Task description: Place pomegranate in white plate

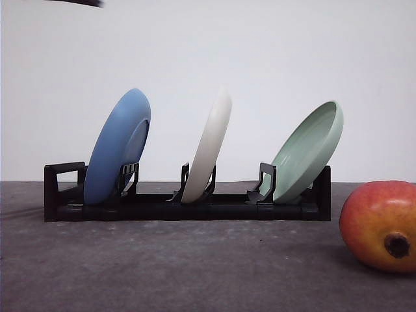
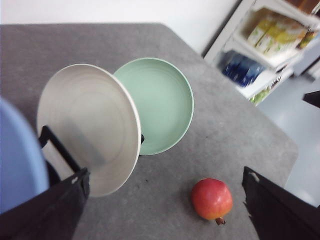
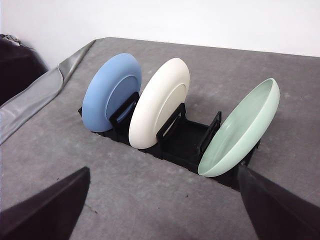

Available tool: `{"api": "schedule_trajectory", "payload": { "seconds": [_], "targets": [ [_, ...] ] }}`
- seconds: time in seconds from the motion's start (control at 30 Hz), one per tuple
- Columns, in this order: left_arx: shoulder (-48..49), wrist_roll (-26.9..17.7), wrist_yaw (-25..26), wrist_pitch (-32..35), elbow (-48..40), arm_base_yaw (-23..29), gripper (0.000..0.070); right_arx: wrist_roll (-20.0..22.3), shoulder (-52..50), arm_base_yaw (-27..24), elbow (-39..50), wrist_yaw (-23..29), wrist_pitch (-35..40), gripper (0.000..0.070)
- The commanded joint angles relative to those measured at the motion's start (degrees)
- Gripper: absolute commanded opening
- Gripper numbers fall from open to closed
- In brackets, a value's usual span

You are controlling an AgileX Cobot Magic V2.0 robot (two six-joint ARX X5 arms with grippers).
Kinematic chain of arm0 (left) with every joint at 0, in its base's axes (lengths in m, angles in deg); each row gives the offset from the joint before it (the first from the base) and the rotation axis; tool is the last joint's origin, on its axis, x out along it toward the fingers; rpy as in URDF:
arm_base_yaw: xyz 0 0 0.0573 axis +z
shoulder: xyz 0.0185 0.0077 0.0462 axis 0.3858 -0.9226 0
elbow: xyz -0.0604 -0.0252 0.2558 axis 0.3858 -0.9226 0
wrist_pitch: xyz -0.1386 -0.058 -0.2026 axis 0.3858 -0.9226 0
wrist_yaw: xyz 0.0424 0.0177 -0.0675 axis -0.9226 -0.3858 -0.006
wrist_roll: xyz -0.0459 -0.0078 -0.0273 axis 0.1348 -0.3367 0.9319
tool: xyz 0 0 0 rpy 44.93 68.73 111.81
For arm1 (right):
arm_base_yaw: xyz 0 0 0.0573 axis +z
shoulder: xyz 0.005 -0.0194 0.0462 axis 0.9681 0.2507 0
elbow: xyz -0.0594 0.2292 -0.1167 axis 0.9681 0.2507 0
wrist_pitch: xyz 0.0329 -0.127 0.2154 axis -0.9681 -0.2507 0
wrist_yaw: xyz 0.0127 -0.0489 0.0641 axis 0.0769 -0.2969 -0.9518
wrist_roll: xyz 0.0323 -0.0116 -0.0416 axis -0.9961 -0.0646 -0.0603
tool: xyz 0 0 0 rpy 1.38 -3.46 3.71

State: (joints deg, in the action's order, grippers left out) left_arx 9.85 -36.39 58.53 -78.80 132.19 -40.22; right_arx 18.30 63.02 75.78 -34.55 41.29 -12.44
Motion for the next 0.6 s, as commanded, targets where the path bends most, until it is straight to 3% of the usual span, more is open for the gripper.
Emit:
{"api": "schedule_trajectory", "payload": {
  "seconds": [0.0, 0.3, 0.57],
  "targets": [
    [-4.36, 0.22, -2.63, -0.32, 4.69, -2.76, 0.0592, -1.8, 0.22, 0.07, -1.07, -0.15, 0.44, 0.0605],
    [-24.58, 0.06, -16.43, -4.44, 22.59, -14.14, 0.0592, -3.13, 0.22, 0.07, -1.07, -0.15, 0.44, 0.0605],
    [-34.03, 0.26, -25.33, -3.64, 27.09, -18.43, 0.0591, -3.84, 0.22, 0.07, -1.07, -0.17, 0.44, 0.0605]
  ]
}}
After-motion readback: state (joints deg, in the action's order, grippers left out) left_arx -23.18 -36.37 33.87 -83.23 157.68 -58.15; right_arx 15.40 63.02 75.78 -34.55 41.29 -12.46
